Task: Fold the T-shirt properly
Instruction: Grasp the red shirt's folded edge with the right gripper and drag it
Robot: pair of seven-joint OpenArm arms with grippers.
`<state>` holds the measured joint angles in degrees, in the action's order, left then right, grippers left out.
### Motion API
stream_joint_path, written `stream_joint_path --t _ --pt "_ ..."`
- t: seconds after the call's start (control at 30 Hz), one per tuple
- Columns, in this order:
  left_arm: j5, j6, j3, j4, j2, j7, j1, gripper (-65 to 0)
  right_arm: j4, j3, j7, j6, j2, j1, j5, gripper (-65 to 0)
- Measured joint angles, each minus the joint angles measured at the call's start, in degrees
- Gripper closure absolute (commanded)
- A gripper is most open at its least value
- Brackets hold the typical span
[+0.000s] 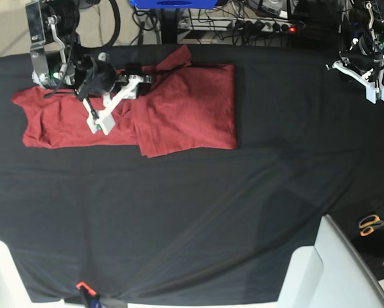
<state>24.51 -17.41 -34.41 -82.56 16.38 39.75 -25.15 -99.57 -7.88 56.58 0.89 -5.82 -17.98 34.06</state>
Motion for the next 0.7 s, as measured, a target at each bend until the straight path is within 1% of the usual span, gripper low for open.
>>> stream_joint_path --t 0.03,0.13,0.27,0.33,0.4,0.53,0.6,0.7 --pt "0.00 0.00 0.00 0.00 0.26 0.09 -0.13 0.0 -0.79 0.02 0.11 0.22 -0.09 -0.57 -0.28 -29.3" --pt "0.17 -0.20 -0.17 0.00 1.92 0.04 -0.26 0.0 -5.07 0.04 0.28 0.22 -0.57 -2.38 -0.85 -22.7" --pt "0.00 0.00 -0.09 0.00 2.54 -0.07 -0.28 0.0 -10.75 0.00 -4.39 -0.04 -0.42 -4.68 -0.39 -15.2" --pt "0.02 0.00 0.02 0.00 2.56 -0.09 -0.24 0.0 -11.43 -0.72 -5.64 -0.09 -1.73 -5.25 -0.37 -13.2" --pt "-0.02 0.00 0.02 0.00 2.58 -0.07 -0.24 0.0 -11.21 -2.38 -5.33 0.02 -3.10 -3.69 -0.76 -12.0" --pt "0.02 0.00 0.07 0.00 2.49 -0.09 -0.24 0.0 -8.66 -9.53 -6.43 -0.17 -5.86 4.46 -0.26 -9.8" --pt "0.00 0.00 0.02 0.00 2.58 -0.09 -0.24 0.0 -5.68 -12.35 -6.64 -0.66 -5.64 6.78 0.26 -9.0" --pt "0.00 -0.02 0.02 0.00 2.54 -0.07 -0.28 0.0 0.87 -14.32 -6.27 -0.50 -5.20 7.82 0.20 -9.2"
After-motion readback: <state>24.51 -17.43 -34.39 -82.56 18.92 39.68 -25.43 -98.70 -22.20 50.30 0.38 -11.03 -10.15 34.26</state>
